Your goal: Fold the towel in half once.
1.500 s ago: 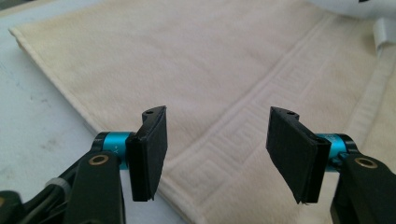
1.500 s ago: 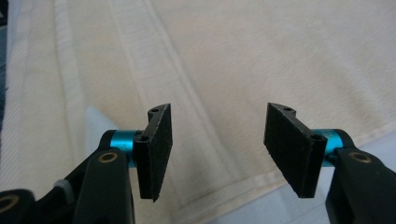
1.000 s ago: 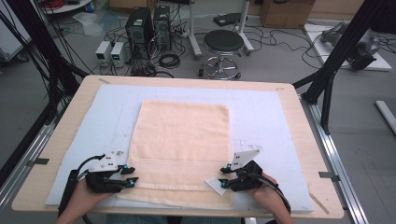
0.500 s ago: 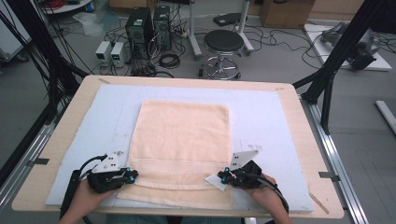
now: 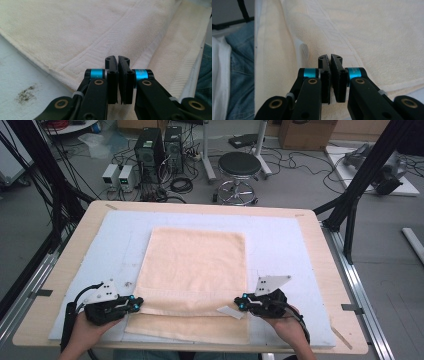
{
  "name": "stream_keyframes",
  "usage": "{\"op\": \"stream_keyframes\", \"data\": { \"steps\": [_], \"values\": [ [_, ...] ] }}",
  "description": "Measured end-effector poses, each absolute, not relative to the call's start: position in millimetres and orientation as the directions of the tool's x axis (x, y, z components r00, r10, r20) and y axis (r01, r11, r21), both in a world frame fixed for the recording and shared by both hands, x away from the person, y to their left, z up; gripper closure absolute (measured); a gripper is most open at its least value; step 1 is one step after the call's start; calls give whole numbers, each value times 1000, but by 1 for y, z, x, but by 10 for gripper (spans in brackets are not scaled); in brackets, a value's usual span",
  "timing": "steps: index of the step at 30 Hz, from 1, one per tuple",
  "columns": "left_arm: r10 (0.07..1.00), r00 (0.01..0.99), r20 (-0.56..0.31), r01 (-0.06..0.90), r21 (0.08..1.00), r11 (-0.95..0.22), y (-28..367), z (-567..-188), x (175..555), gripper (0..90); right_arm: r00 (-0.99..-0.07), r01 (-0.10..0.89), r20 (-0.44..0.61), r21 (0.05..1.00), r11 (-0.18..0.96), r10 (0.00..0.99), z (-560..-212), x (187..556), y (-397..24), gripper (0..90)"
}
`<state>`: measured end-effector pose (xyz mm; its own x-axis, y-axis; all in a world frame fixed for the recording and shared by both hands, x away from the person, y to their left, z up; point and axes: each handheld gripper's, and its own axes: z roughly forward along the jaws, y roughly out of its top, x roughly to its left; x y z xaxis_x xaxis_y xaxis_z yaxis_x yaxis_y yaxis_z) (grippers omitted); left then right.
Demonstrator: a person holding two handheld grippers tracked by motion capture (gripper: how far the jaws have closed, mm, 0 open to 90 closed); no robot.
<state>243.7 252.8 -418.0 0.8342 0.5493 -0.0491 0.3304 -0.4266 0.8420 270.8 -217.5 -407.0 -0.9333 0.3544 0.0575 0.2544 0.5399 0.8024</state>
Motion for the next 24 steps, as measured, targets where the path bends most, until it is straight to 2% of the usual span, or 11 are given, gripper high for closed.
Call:
{"op": "stream_keyframes", "data": {
  "steps": [7, 16, 24],
  "values": [
    [546, 837, -34, 314, 847, -429, 252, -406, 239, 861, -939, 242, 53, 805, 541, 341, -393, 269, -221, 865],
    [528, 849, -16, 286, 854, -434, 257, -395, 216, 860, -953, 191, 19, 810, 555, 301, -372, 242, -220, 862],
    [515, 857, -24, 305, 829, -468, 259, -405, 203, 844, -963, 206, 60, 791, 576, 261, -384, 222, -216, 837]
  ]
}}
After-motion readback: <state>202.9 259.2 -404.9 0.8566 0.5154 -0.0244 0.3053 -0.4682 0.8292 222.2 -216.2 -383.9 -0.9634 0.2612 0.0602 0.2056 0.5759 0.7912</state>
